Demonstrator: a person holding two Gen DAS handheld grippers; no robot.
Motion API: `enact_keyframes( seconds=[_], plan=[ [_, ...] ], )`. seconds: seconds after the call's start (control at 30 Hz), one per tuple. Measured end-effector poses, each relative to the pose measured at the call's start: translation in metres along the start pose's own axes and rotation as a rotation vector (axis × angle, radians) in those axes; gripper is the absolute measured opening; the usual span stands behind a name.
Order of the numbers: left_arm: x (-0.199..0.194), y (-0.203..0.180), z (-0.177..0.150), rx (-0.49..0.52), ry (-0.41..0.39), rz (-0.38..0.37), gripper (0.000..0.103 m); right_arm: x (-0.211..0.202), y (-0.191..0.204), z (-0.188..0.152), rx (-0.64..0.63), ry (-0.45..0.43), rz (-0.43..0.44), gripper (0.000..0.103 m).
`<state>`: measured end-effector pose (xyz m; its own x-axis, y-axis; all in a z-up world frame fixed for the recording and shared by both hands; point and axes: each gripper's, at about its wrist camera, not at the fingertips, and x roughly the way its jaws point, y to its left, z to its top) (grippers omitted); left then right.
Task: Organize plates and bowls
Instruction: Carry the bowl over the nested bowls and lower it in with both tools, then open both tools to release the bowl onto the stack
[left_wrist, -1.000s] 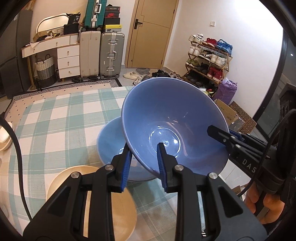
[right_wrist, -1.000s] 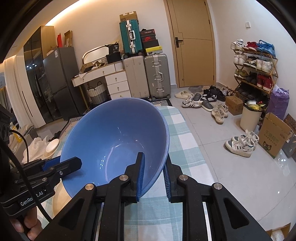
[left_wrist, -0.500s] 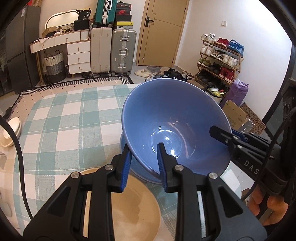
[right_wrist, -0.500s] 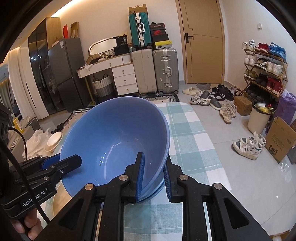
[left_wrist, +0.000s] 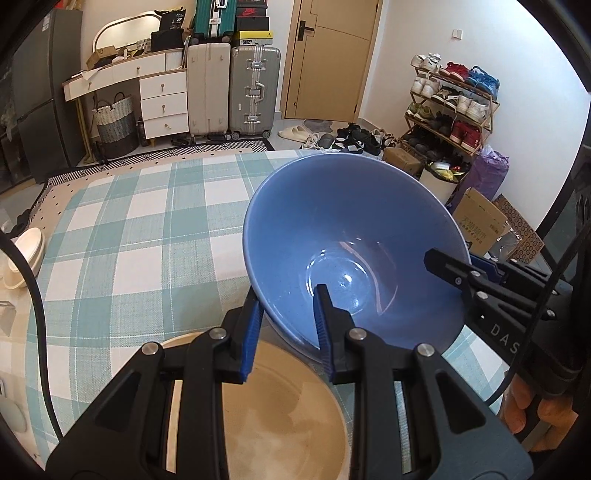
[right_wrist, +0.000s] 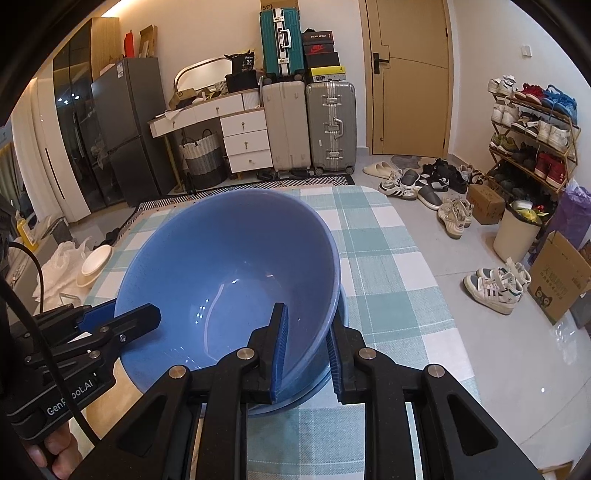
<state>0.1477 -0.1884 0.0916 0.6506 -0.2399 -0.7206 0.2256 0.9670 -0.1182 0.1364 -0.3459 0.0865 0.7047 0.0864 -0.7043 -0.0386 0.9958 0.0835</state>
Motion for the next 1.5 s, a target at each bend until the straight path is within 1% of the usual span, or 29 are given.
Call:
enact_keyframes(
  seconds=[0.2,0.3,0.43,0.67,1.07,1.17,1.27,1.33,1.4,1.43,1.5],
  plan=[
    [0.019,-0.001,-0.004,0.018,0.013,0.032,0.024,0.013,0.006,-0.003,-0.004,0.015,-0.020,0.020],
    [0.029,0.002,-0.005,0.012,0.027,0.031,0.024,0.018,0.009,-0.004,-0.016,0.026,-0.029,0.021],
    [0.036,0.002,-0.005,0.016,0.033,0.035,0.024,0.021,0.008,-0.007,-0.022,0.029,-0.034,0.022],
    [0.049,-0.001,-0.008,0.043,0.041,0.065,0.025,0.031,0.009,-0.009,-0.028,0.036,-0.046,0.022],
    [0.064,0.007,-0.012,0.033,0.061,0.048,0.026,0.028,0.014,-0.017,-0.073,0.019,-0.070,0.025],
    [0.065,0.007,-0.013,0.034,0.060,0.050,0.027,0.024,0.019,-0.018,-0.098,0.009,-0.104,0.026],
    [0.065,0.007,-0.013,0.038,0.060,0.052,0.027,0.022,0.017,-0.019,-0.101,0.003,-0.115,0.028],
    [0.065,0.007,-0.014,0.041,0.061,0.050,0.029,0.022,0.014,-0.020,-0.089,0.004,-0.107,0.031],
    [0.067,0.009,-0.013,0.034,0.066,0.042,0.029,0.023,0.011,-0.021,-0.077,0.012,-0.093,0.032],
    [0.066,0.009,-0.013,0.030,0.067,0.040,0.030,0.024,0.009,-0.021,-0.072,0.015,-0.087,0.032],
    [0.067,0.013,-0.013,0.016,0.071,0.031,0.036,0.024,0.006,-0.021,-0.064,0.019,-0.067,0.035]
  ],
)
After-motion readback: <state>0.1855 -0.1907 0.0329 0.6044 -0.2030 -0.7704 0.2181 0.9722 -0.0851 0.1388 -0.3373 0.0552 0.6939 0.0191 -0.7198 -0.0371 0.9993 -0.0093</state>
